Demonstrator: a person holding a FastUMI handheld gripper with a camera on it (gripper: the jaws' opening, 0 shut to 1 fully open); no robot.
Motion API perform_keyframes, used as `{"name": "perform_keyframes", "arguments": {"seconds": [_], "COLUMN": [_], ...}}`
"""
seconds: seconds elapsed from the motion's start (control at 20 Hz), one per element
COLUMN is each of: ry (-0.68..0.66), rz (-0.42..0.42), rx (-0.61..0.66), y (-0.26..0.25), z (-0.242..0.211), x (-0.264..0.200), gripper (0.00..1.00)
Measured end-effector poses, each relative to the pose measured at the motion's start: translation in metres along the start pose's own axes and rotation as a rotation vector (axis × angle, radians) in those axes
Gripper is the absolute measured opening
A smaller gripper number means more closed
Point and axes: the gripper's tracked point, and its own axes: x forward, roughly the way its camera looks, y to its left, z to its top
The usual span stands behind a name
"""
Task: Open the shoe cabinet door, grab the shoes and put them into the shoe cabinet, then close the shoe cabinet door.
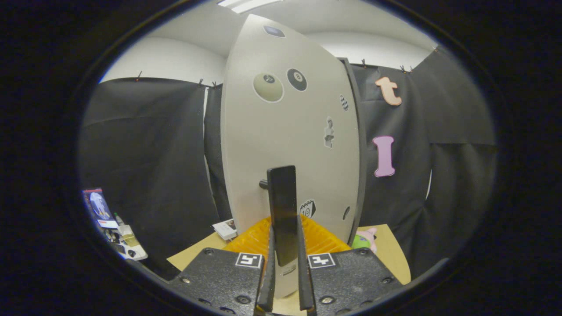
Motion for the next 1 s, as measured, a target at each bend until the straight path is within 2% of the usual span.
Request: {"name": "perform_keyframes", "arguments": {"seconds": [0.3,0.5,0.75,0.9,1.0], "ry": [-0.023,-0.033,-0.05,-0.067,-0.08], "rz": [-0.12,-0.236,-0.289,-0.216,-0.177], "rx": [-0.011,-0.051,-0.02,0.03,0.035], "y": [-0.036,-0.072,-0.121,-0.153,-0.153], "z": [0.001,0.001,0.011,0.011,0.011], "x": [-0.014,-0.027,-0.036,-0.04,-0.039], "gripper": [0.16,0.06,0.03,0.04,0.04]}}
